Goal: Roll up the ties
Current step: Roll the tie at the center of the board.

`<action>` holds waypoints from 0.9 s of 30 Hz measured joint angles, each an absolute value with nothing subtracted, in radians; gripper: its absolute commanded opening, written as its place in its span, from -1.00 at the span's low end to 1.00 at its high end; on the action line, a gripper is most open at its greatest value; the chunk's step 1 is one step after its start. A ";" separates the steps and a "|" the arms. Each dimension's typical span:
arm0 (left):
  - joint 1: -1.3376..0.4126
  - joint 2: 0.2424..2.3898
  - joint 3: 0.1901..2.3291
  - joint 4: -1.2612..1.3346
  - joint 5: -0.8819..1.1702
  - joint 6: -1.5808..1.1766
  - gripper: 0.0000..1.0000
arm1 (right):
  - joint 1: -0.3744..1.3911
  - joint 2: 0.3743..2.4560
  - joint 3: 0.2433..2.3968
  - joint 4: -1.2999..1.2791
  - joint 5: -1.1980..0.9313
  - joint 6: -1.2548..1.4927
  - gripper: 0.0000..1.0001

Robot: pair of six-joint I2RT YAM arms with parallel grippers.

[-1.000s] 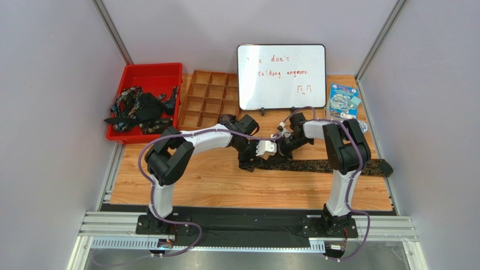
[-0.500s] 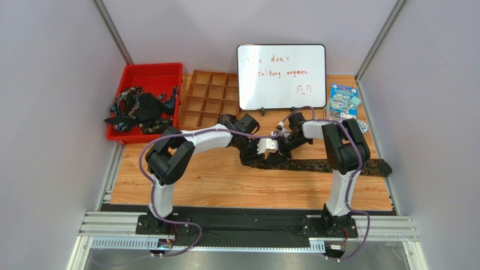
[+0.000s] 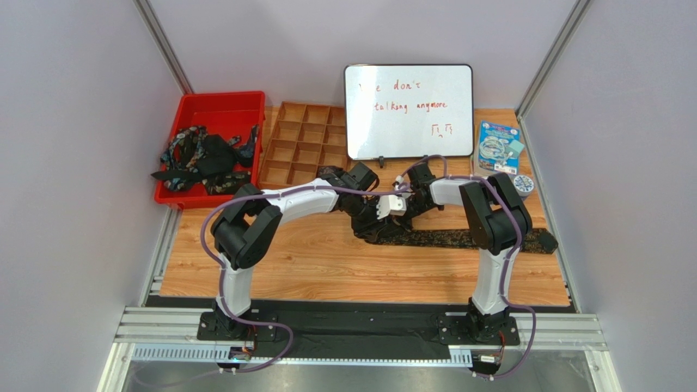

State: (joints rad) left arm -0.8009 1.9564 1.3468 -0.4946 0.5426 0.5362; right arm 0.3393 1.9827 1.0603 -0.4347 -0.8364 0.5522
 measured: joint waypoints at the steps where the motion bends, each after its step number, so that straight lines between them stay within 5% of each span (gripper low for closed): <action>1: -0.804 1.959 1.350 -0.492 0.540 0.528 -0.06 | 0.340 1.983 1.058 -0.425 -0.838 0.562 -1.00; 13: -0.818 1.984 1.350 -0.460 0.494 0.503 -0.34 | 0.336 1.975 1.044 -0.407 -0.847 0.569 -0.70; 27: -0.857 2.000 1.343 -0.418 0.461 0.523 -0.35 | 0.240 1.888 1.050 -0.597 -0.912 0.463 -0.17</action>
